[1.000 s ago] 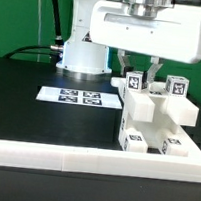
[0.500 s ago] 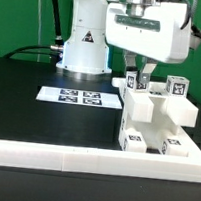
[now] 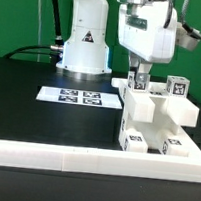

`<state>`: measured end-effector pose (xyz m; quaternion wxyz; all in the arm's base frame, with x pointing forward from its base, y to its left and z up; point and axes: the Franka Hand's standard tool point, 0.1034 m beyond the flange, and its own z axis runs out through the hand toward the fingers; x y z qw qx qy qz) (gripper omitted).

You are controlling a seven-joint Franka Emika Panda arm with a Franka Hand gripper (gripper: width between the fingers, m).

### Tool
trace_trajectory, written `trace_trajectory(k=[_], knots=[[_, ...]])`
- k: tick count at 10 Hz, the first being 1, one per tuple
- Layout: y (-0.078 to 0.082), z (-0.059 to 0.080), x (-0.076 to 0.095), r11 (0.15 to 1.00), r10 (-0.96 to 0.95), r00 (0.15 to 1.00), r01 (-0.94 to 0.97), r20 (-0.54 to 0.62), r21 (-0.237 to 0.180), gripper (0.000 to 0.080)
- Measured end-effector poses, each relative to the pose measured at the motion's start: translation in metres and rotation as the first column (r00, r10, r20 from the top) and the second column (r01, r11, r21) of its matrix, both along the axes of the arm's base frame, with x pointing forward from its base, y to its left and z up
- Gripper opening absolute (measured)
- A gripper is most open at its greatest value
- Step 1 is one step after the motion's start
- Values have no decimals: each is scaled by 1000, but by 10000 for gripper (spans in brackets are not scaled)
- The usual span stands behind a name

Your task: Assemble chair

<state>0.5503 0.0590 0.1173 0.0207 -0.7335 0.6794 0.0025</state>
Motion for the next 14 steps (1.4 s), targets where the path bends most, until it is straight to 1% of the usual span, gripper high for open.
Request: trace_trajectory(k=[1,2,3,4,5,6,7,9,11,13,14], knots=[[0,0,0,999,45,999,-45,0,-2,284],[1,0,0,995,95,995,-95,-1,-3,441],[2,1,0,994,113,994,-113,0,-3,569],[4,1,1,978,208,978,-208,6,-6,569],[4,2,2,951,309,951,-309,13,-10,634],[4,2,2,931,366,931,-366,15,-12,645],[4,4,2,884,468,884,-467,18,-17,645],[2,3,2,793,609,793,-609,23,-26,649],[0,2,2,643,766,643,-765,21,-36,649],[1,2,2,544,839,543,-838,19,-42,649],[2,2,2,477,879,476,-878,16,-46,649]])
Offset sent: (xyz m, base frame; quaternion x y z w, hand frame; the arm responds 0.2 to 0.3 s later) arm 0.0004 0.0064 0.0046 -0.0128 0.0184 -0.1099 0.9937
